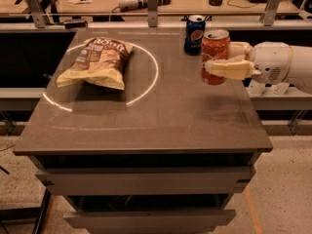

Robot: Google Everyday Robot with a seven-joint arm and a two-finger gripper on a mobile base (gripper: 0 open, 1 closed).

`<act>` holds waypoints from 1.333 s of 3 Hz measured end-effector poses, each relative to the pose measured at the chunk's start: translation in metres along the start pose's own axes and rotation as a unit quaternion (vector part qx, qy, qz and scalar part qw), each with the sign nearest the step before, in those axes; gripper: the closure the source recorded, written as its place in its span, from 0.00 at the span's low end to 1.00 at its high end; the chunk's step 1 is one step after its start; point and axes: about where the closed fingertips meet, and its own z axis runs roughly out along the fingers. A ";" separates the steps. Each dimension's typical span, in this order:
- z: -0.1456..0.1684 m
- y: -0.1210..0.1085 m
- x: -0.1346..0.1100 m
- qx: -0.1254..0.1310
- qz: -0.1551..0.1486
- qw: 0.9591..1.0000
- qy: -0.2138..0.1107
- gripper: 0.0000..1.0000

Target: Place coke can upright

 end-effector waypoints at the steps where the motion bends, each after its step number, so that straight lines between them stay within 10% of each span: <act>1: 0.008 -0.001 0.012 -0.010 0.004 1.000 -0.009 1.00; 4: 0.036 -0.008 0.042 0.006 0.001 1.000 0.004 1.00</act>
Offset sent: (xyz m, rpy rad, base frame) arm 0.0227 0.0246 -0.0463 -0.0206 0.0125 -0.0069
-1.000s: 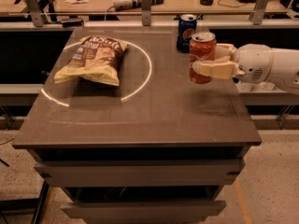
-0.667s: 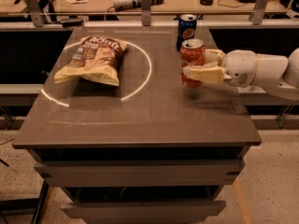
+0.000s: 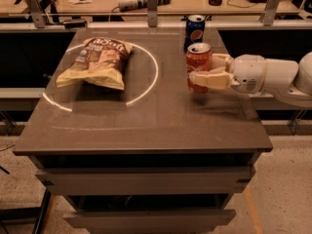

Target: Place coke can upright

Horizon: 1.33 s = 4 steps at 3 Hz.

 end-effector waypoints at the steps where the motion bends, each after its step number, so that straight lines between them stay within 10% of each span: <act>1: 0.001 0.006 0.001 -0.001 -0.010 1.000 -0.021 1.00; 4: 0.008 0.021 0.025 -0.036 -0.014 0.999 -0.034 1.00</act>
Offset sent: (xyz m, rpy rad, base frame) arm -0.0203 0.0009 -0.0096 0.1517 -0.0757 0.0027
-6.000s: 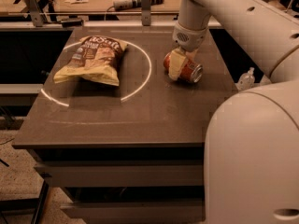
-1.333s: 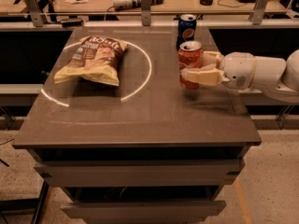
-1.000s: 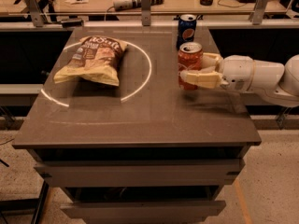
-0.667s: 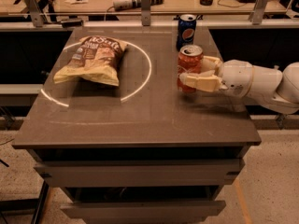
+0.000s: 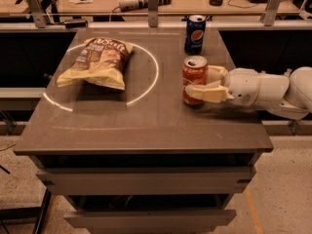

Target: Place coke can upright

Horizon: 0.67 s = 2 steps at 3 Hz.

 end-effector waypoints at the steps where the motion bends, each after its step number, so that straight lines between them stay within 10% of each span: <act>1: 0.005 0.002 0.018 -0.012 0.005 1.000 -0.001 1.00; 2: 0.005 0.002 0.016 -0.013 0.005 1.000 -0.001 0.82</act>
Offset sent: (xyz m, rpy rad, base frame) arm -0.0004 0.0046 -0.0158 0.0024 0.0081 0.0223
